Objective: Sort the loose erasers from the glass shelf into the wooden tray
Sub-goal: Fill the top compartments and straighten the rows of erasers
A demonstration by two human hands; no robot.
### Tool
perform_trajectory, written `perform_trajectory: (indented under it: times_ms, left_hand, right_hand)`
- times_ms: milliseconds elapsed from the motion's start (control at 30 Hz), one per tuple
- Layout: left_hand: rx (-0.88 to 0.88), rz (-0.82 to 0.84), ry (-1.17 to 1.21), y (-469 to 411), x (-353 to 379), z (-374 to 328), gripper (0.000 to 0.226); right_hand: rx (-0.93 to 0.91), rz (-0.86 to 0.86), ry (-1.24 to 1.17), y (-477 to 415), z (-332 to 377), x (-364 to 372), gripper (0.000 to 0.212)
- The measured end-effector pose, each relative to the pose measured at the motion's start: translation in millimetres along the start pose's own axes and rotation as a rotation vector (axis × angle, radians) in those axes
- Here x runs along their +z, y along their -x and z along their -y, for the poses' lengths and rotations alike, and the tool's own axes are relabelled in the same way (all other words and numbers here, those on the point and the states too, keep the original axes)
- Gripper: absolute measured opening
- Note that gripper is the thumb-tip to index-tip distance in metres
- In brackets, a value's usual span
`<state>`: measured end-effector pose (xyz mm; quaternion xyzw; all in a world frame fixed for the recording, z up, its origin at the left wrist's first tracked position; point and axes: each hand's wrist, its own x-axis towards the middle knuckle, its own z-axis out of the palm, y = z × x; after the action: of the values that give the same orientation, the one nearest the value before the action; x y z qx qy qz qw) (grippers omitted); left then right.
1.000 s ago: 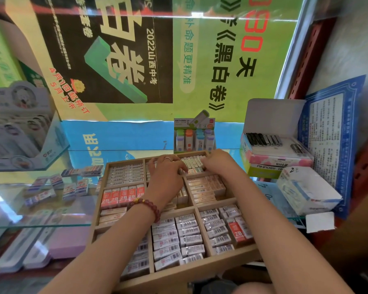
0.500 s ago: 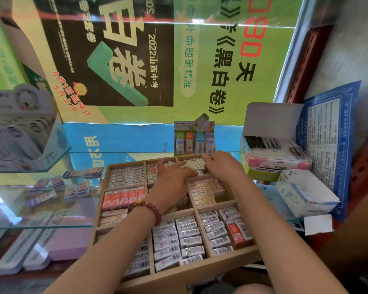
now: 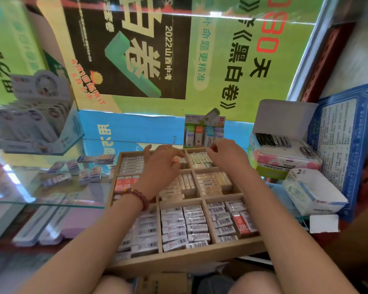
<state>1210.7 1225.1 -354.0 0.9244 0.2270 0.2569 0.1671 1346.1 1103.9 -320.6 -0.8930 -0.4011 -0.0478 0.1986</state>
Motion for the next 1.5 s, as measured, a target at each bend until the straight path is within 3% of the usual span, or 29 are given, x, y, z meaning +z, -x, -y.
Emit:
perform_trajectory:
  times_ms: [167, 300, 467, 633, 833, 1000, 1067, 1200, 1367, 1500]
  left_hand:
    - [-0.153, -0.239, 0.171, 17.0, -49.8, 38.2, 0.022]
    - [-0.326, -0.307, 0.097, 42.3, -74.5, 97.5, 0.020]
    - [-0.571, -0.136, -0.201, 77.0, -87.0, 165.6, 0.045]
    - [-0.482, 0.014, -0.316, 96.5, -84.9, 183.3, 0.045]
    - [-0.401, -0.127, -0.198, 95.2, -81.7, 195.7, 0.020]
    - [-0.444, -0.155, -0.232, 97.1, -83.7, 199.4, 0.032]
    - [-0.458, -0.136, -0.265, 98.2, -84.8, 198.3, 0.040]
    - [-0.479, -0.111, -0.265, 98.6, -89.6, 196.1, 0.046]
    - [-0.548, 0.098, -0.084, 99.8, -104.0, 203.0, 0.063]
    - [-0.528, 0.095, 0.053, 104.8, -103.8, 207.5, 0.062]
  right_hand:
    - [-0.318, 0.022, -0.115, 9.9, 55.9, 0.3, 0.016]
    - [-0.478, 0.120, -0.105, 21.9, 107.2, 21.6, 0.014]
    - [-0.517, 0.125, -0.066, 25.2, 155.0, 51.2, 0.018]
    - [-0.596, 0.179, 0.092, 22.4, 205.4, 95.1, 0.039]
    - [-0.549, 0.357, 0.434, 19.6, 238.0, 127.5, 0.043]
    - [-0.499, 0.273, 0.362, 10.7, 247.5, 132.0, 0.042]
    - [-0.509, 0.302, 0.344, 11.0, 248.1, 137.1, 0.047]
    - [-0.544, 0.318, 0.421, 9.2, 257.9, 134.6, 0.038]
    - [-0.583, 0.457, 0.390, 2.9, 265.8, 129.1, 0.043]
    - [-0.574, 0.466, 0.266, 3.6, 266.2, 125.2, 0.048]
